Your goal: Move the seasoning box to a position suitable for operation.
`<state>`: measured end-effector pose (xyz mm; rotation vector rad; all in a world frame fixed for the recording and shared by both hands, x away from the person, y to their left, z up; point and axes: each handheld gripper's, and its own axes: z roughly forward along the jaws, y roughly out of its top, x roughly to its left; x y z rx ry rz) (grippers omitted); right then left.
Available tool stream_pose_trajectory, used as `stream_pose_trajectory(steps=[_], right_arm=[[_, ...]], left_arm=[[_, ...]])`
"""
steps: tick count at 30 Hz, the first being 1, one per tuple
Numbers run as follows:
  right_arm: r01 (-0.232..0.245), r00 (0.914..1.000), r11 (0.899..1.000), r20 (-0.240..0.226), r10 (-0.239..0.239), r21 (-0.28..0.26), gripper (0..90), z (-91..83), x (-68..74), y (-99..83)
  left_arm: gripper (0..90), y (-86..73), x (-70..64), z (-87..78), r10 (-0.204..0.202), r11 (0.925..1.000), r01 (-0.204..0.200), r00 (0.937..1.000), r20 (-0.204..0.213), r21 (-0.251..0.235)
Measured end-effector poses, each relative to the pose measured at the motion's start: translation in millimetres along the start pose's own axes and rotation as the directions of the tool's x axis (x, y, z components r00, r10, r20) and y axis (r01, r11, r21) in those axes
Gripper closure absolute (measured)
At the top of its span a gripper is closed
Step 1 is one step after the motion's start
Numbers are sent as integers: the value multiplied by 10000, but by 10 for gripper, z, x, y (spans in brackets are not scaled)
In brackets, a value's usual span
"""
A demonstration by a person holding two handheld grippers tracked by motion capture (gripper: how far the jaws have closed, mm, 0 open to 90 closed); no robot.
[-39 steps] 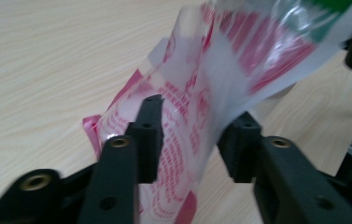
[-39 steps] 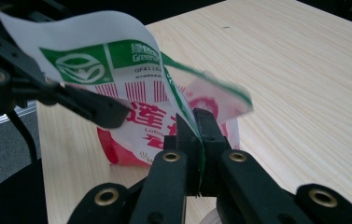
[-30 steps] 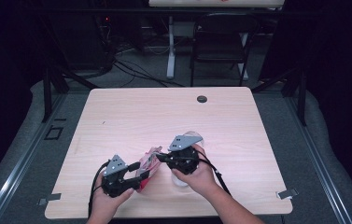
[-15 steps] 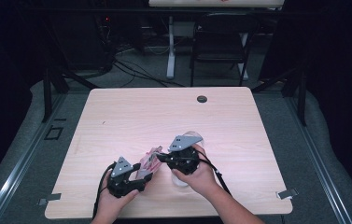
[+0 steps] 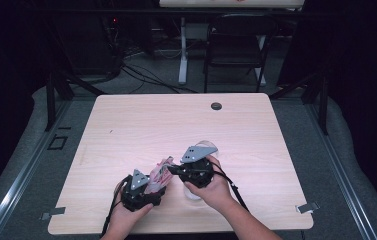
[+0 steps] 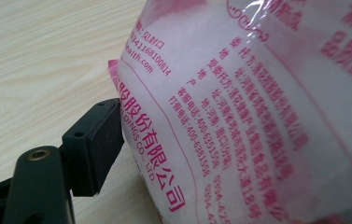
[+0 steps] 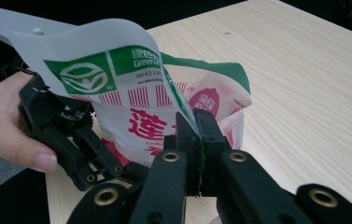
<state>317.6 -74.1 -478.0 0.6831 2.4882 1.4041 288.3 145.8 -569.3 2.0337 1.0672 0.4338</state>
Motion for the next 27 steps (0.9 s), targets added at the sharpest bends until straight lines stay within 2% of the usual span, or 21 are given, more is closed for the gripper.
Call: stream_pose_trajectory(steps=[6, 10, 21, 27], right_arm=[[-48, 10000, 10000, 5, 48, -35, 900, -8, -4, -17], [-78, 10000, 9999, -10, 78, -69, 900, -8, -5, -25], [-34, 10000, 10000, 24, 34, -56, 900, -19, 2, -37], [-40, 10000, 9999, -4, 40, -96, 900, -23, 2, -48]], left_arm=[[244, -35, 13, 28, -258, 9995, 261, 9995, 168, -154], [245, -51, 2, 69, -149, 9999, 149, 9998, 101, 7], [261, -83, -4, 151, -311, 9988, 307, 9994, 119, 379], [282, -93, -7, 176, -465, 9981, 462, 9989, 69, 416]])
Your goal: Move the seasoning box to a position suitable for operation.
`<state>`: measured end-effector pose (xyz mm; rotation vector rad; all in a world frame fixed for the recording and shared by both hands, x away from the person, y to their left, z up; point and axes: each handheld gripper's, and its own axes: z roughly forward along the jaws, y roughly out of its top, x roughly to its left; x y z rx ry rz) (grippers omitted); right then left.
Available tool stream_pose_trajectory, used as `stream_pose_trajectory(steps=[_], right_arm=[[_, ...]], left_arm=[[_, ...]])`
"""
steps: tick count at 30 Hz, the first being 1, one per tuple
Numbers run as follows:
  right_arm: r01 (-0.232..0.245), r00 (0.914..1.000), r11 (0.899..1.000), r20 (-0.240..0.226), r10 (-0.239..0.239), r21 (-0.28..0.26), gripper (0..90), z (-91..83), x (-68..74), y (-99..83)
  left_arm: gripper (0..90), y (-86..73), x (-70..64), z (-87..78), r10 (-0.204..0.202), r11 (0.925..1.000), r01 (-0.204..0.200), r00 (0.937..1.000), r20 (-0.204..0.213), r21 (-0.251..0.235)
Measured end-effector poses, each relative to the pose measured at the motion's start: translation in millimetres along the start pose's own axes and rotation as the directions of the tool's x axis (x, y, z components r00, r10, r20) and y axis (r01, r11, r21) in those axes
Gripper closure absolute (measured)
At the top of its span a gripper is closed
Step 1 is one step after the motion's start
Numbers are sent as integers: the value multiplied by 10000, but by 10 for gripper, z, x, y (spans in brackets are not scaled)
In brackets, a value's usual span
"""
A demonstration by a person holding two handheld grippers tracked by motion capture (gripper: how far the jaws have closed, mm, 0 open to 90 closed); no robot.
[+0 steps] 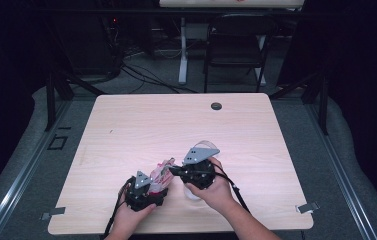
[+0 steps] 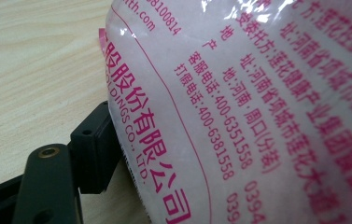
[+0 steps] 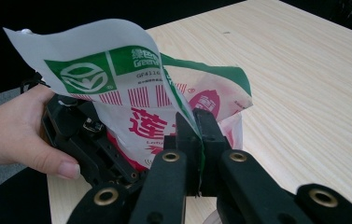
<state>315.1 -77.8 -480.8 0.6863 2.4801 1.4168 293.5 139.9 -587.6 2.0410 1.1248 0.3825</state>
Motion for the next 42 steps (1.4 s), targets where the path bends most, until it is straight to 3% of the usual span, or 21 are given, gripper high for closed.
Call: stream_pose_trajectory(steps=[5, 11, 15, 18, 19, 22, 27, 34, 42], right_arm=[[-2, 10000, 10000, 13, 2, 27, 900, -4, 0, -4], [-1, 10000, 10000, 39, 1, 70, 900, -2, 2, -5], [11, 10000, 10000, 53, -11, 84, 900, -1, 4, -5], [0, 10000, 10000, 38, 0, 70, 900, 1, 4, -5], [-3, 10000, 10000, 28, 3, 63, 900, 1, 4, -5], [-1, 10000, 10000, 30, 1, 71, 900, 2, 2, -5], [22, 10000, 10000, 22, -22, 84, 900, 1, 4, -5], [-4, 10000, 10000, -10, 4, 22, 900, 0, 12, 1], [9, 10000, 10000, -39, -8, 28, 900, -3, 4, 2]], left_arm=[[298, 2, -10, 8, 71, 9999, -69, 9999, -139, 147], [318, 2, -43, 16, 513, 9984, -501, 9977, -445, 260], [282, 5, -57, 23, 608, 9975, -590, 9971, -457, 393], [202, 9, -59, 33, 567, 9975, -544, 9972, -486, 459], [168, 12, -51, 38, 625, 9968, -609, 9976, -302, 514], [164, 15, -60, 40, 786, 9953, -762, 9962, -383, 606], [165, 14, -63, 41, 719, 9958, -696, 9967, -375, 592], [324, 3, -54, 16, 612, 9977, -594, 9967, -536, 336], [403, -2, -38, 5, 522, 9985, -509, 9964, -661, 213]])
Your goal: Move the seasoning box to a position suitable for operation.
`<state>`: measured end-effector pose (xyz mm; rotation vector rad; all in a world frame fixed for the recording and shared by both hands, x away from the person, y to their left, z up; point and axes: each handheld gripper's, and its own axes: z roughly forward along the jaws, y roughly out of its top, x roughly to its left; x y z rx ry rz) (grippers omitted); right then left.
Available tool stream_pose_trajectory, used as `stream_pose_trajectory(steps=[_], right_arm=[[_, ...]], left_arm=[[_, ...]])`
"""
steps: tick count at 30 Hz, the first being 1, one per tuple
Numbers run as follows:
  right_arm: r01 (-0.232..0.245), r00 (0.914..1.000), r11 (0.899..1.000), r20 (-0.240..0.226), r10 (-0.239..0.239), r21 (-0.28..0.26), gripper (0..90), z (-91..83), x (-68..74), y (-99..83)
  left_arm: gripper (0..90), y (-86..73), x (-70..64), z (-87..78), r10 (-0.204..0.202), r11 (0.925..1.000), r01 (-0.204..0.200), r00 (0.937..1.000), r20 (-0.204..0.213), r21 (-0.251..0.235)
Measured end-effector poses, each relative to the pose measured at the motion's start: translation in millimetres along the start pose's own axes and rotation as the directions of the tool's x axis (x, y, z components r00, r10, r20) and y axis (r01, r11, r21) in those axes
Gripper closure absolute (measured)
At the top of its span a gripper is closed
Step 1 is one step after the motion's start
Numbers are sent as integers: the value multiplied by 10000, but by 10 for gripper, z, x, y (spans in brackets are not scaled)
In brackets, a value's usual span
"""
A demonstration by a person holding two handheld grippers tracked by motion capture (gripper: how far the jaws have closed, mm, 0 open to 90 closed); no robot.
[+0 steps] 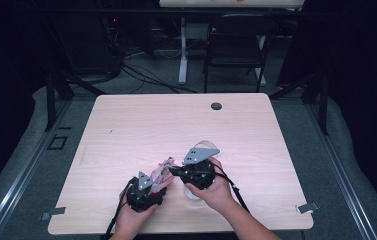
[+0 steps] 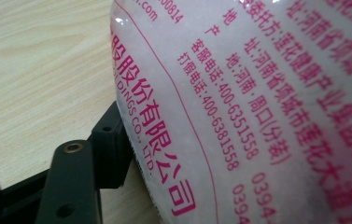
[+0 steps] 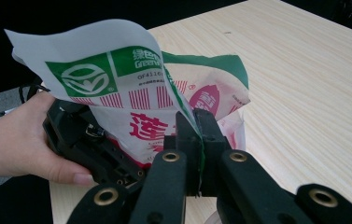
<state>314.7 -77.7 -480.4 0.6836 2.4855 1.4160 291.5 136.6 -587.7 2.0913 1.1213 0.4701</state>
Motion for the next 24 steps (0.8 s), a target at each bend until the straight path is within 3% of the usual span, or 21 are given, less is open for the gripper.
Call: stream_pose_trajectory(steps=[13, 24], right_arm=[[6, 10000, 10000, 34, -5, -87, 900, -9, -1, 0], [-11, 10000, 9997, 54, 12, -248, 900, -40, -12, 1]], left_arm=[[543, 11, 62, -26, -302, 9994, 307, 9992, 255, -180], [568, 61, 66, -76, 117, 9995, -116, 9999, 24, -286]])
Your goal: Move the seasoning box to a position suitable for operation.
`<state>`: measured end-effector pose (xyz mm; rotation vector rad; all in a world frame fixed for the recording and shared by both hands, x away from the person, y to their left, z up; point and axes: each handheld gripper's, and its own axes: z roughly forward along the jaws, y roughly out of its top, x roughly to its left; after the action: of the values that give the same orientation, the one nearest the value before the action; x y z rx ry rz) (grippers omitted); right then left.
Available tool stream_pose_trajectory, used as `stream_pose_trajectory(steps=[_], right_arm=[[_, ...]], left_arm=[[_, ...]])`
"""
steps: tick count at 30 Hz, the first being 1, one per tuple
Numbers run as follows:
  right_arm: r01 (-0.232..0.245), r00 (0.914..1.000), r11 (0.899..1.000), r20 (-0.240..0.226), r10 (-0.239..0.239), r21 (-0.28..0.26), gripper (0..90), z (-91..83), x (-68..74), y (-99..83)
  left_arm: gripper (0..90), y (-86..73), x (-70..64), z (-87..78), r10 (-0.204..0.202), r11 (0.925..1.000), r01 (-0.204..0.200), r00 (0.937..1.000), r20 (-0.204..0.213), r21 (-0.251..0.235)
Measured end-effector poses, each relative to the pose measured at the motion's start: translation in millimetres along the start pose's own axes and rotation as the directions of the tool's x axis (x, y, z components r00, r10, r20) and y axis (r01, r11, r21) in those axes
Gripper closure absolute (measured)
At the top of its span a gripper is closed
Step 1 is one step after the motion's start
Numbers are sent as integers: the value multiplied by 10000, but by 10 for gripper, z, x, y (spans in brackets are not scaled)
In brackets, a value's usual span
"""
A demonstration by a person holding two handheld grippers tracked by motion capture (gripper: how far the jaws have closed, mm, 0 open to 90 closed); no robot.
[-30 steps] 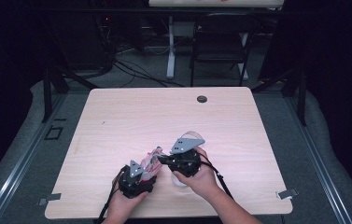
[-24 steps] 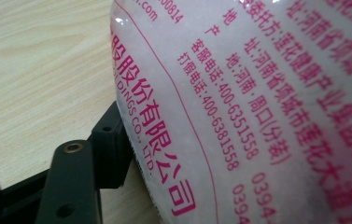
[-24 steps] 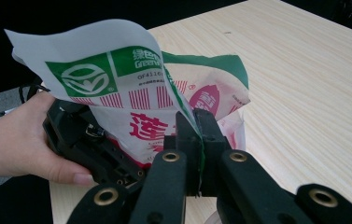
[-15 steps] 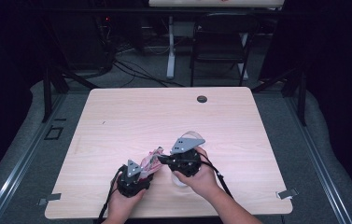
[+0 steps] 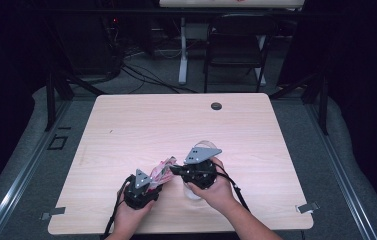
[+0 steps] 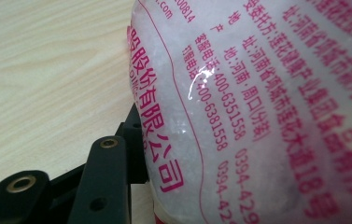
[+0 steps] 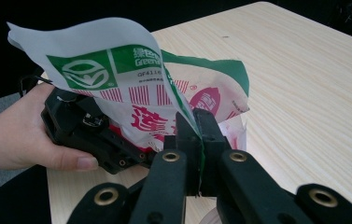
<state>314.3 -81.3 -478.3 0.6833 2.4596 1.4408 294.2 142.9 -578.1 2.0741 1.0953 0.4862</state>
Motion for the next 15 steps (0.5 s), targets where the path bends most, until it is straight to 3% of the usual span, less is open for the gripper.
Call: stream_pose_trajectory(steps=[7, 15], right_arm=[[16, 10000, 9998, 5, -16, -213, 900, -36, 14, 8], [119, 9999, 9992, 56, -117, -370, 900, -66, 36, 14]], left_arm=[[572, 50, 17, -64, 202, 9997, -205, 9994, -271, -98], [574, 94, 45, -135, 619, 9976, -644, 9942, -879, -255]])
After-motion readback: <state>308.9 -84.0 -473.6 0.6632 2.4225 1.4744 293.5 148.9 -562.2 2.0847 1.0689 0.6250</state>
